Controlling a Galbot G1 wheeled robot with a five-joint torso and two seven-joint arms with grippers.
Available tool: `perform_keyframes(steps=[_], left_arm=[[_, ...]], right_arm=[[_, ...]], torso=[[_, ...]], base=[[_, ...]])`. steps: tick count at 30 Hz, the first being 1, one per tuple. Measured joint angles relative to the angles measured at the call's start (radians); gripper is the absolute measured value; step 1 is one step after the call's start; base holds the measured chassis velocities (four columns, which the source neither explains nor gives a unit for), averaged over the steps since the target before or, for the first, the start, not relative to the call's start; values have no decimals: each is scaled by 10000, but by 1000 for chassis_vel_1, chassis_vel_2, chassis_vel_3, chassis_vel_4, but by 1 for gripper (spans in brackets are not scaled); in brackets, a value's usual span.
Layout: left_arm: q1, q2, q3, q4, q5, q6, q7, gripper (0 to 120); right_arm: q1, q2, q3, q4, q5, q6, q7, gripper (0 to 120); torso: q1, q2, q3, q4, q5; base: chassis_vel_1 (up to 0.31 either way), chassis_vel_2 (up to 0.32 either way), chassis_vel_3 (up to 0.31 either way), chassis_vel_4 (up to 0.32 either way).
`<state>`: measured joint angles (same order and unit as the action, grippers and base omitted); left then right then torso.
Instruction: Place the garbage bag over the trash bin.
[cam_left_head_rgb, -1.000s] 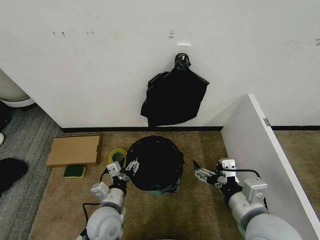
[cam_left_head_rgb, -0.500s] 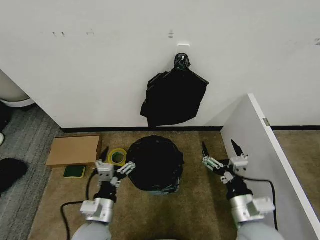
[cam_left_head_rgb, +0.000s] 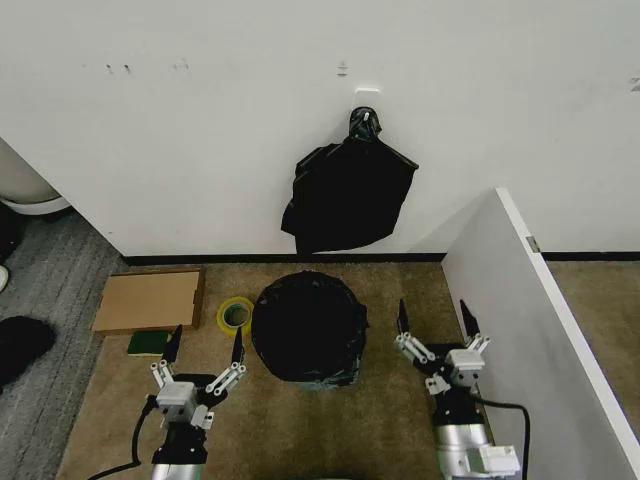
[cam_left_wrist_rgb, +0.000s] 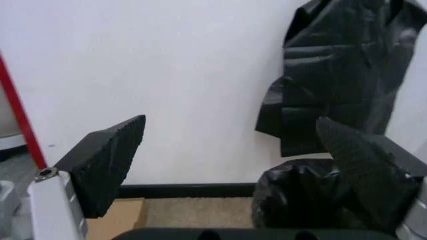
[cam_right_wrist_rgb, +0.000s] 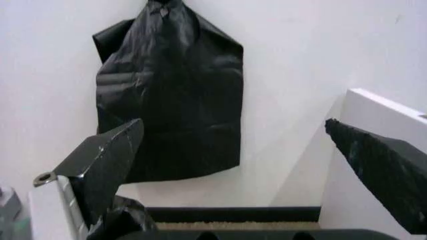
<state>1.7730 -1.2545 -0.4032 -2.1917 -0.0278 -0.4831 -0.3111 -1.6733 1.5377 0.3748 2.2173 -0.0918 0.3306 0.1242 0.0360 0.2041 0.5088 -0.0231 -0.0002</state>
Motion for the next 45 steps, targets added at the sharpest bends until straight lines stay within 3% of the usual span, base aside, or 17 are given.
perform_keyframes(steps=[13, 31, 45], left_arm=[[-85, -692, -200, -413, 454, 420, -214, 100], [-112, 232, 434, -200, -267, 792, -196, 100], [29, 157, 514, -309, -265, 885, -207, 100]], right_arm=[[-741, 214, -74, 405, -238, 37, 87, 100], [-1532, 703, -431, 1085, -645, 76, 186, 100], [-1664, 726, -742, 1286, -779, -27, 191, 100]], torso=[[0, 0, 1, 1, 3], [1, -2, 1, 1, 1], [1, -2, 1, 2, 3]], base=[[0, 0, 0, 0], [0, 0, 0, 0], [0, 0, 0, 0]])
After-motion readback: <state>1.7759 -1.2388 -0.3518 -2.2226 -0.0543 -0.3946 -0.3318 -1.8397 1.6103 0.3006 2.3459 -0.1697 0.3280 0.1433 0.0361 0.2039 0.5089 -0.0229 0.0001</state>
